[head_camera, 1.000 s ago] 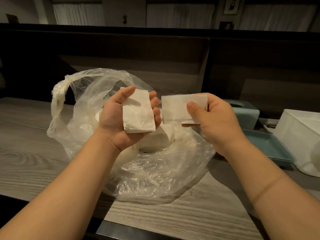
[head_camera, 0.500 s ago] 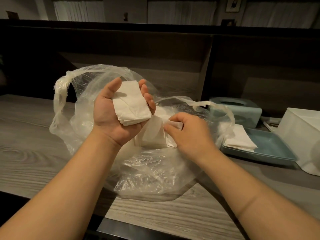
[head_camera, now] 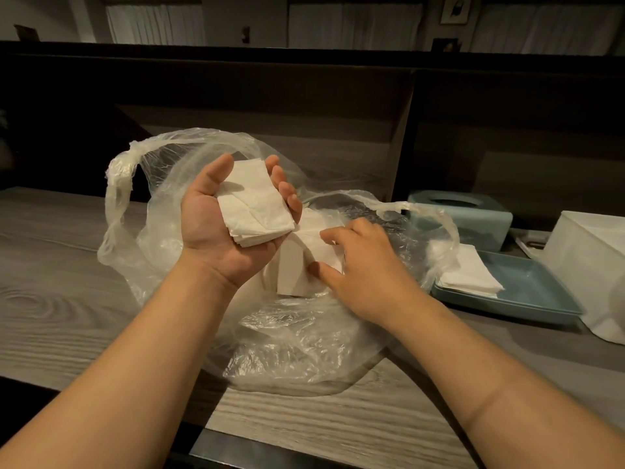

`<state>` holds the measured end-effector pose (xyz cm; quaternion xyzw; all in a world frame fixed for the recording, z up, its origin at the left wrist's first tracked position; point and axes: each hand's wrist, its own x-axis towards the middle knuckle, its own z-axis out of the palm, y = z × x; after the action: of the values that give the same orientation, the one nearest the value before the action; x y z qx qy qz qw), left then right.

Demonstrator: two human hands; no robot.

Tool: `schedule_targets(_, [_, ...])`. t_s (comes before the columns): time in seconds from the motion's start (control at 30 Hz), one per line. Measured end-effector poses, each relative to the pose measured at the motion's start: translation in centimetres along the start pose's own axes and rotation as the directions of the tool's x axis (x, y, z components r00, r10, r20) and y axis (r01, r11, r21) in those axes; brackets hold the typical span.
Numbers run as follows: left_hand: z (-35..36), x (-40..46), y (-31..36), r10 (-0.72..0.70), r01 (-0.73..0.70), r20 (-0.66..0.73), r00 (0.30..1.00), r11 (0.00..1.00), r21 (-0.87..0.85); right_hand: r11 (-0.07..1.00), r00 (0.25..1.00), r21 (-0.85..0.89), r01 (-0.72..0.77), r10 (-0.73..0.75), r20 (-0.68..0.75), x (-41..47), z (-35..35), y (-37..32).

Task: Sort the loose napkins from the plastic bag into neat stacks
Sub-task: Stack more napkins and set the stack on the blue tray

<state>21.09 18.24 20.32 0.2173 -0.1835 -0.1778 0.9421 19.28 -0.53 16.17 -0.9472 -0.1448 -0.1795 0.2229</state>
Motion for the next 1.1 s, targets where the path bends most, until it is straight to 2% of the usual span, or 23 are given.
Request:
schedule_targets(0.27, [0.24,0.01,-0.22,-0.003,0.004,-0.025,1.000,0.998,0.057,0.999,0.998,0.014,-0.045,0.044,0.040,0.06,-0.07,0.09])
schedule_targets(0.57, [0.38,0.07,-0.40,0.005,0.001,-0.063,0.998,0.995,0.101,0.973,0.995,0.208,-0.101,0.095,0.036,-0.08,-0.30,-0.10])
schedule_targets(0.8, [0.28,0.12,-0.44,-0.003,0.011,-0.062,0.998,0.991,0.131,0.981,0.982,0.110,-0.161,0.148,0.116,0.05,0.00,0.02])
schedule_targets(1.1, [0.24,0.21,-0.44,0.000,0.011,-0.081,0.997,0.991,0.134,0.965,0.990,0.219,-0.143,0.139,0.034,-0.13,-0.33,-0.04])
